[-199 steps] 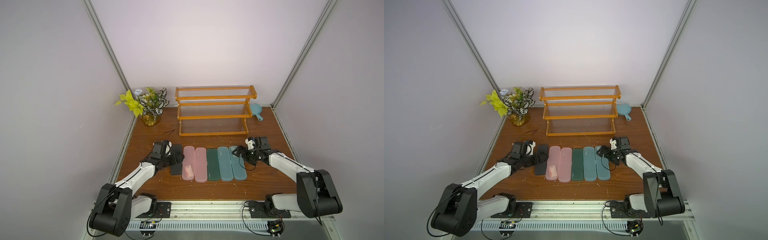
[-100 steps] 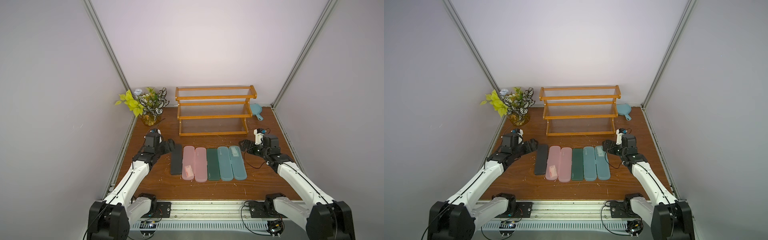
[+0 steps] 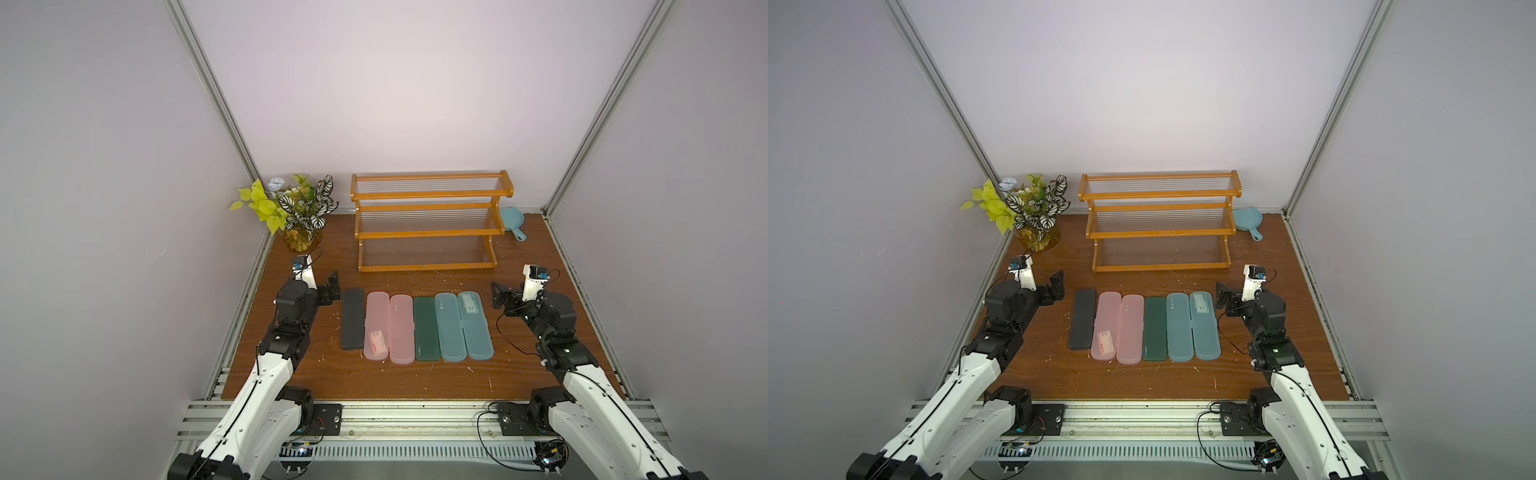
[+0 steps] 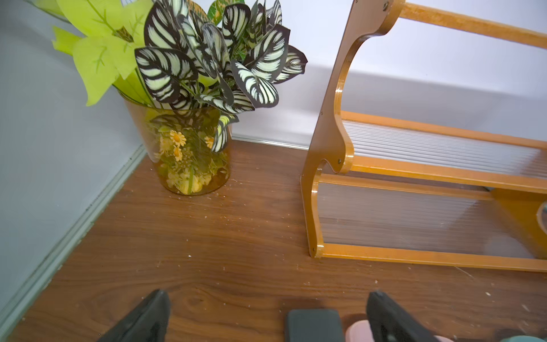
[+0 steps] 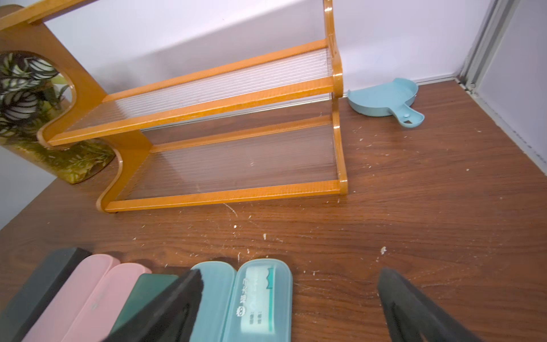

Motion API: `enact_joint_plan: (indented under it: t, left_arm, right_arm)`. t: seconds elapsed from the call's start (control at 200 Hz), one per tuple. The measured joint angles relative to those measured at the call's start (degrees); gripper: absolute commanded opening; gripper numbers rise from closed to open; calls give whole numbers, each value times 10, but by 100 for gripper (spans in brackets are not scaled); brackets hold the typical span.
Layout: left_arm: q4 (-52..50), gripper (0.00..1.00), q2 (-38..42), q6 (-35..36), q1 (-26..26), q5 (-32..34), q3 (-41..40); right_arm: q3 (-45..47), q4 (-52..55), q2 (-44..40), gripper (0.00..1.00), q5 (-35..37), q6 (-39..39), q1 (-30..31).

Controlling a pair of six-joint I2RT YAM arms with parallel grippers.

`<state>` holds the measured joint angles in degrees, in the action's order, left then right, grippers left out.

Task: Remove the pencil cases from the shelf
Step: Reset both arms

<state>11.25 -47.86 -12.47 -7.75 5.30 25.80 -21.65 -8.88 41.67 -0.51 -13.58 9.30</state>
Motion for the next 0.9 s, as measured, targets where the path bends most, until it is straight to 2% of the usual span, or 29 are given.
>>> enact_joint_plan:
  t: [0.205, 0.525, 0.726, 0.901]
  left_arm:
    - [156, 97, -129, 72, 12, 20, -18]
    - [417, 98, -322, 95, 65, 7, -103]
    - [534, 98, -394, 105, 67, -16, -127]
    - [596, 98, -410, 108, 67, -19, -139]
  right_arm:
    - [0, -43, 56, 99, 35, 26, -2]
    - [9, -144, 199, 99, 56, 53, -27]
    - [19, -219, 237, 99, 68, 67, -43]
    - [39, -300, 282, 99, 76, 86, -51]
